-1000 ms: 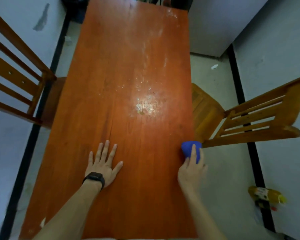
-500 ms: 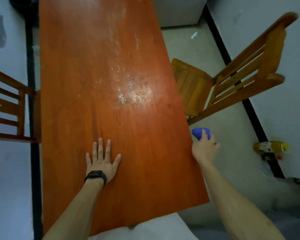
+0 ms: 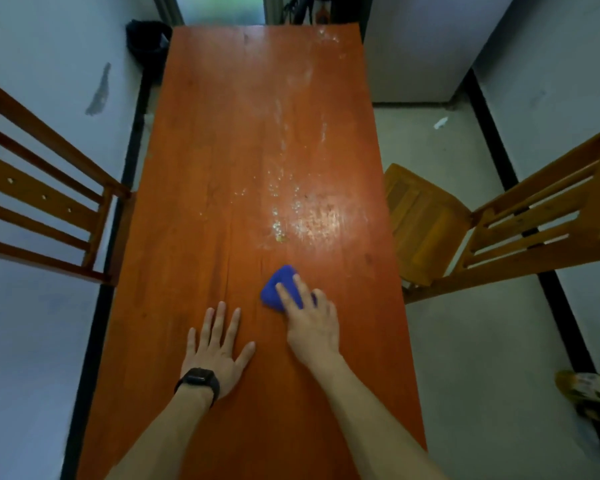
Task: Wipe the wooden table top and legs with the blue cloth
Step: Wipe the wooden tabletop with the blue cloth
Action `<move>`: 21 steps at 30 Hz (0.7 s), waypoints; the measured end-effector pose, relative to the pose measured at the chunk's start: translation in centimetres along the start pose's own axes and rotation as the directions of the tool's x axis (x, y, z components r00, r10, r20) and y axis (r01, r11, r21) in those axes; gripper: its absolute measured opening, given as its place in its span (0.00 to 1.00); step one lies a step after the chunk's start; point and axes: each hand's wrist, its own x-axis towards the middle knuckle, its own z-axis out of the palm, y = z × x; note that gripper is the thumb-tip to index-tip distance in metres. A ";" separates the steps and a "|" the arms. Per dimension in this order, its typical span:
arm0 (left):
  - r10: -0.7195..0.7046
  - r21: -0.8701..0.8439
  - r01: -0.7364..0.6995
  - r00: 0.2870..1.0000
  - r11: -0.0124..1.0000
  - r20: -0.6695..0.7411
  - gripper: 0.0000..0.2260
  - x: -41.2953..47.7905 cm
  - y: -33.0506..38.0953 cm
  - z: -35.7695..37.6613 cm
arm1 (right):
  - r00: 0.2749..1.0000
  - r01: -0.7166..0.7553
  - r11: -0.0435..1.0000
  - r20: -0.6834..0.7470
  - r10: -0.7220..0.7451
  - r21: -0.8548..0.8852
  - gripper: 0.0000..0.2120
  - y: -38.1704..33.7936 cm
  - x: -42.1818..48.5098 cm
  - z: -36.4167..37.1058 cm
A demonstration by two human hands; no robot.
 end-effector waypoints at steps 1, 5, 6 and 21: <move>0.007 0.004 -0.007 1.000 1.000 0.007 0.33 0.0 0.0 0.0 | 0.985 -0.167 0.986 -0.039 0.167 -0.001 0.33 2.2 0.8 -1.0; 0.025 -0.003 -0.025 1.000 1.000 -0.007 0.32 -0.5 -0.1 0.1 | 0.663 -0.737 0.663 -0.047 0.747 0.131 0.30 12.5 1.1 -5.6; 0.027 -0.009 -0.027 1.000 1.000 -0.017 0.32 -0.5 -0.3 0.1 | 0.598 -0.791 0.586 0.014 0.802 0.175 0.29 14.1 0.7 -6.6; 0.038 -0.035 -0.039 0.999 0.999 -0.023 0.32 -0.2 -0.5 0.1 | 0.997 0.081 0.991 0.022 -0.079 -0.102 0.33 -0.2 1.2 -0.6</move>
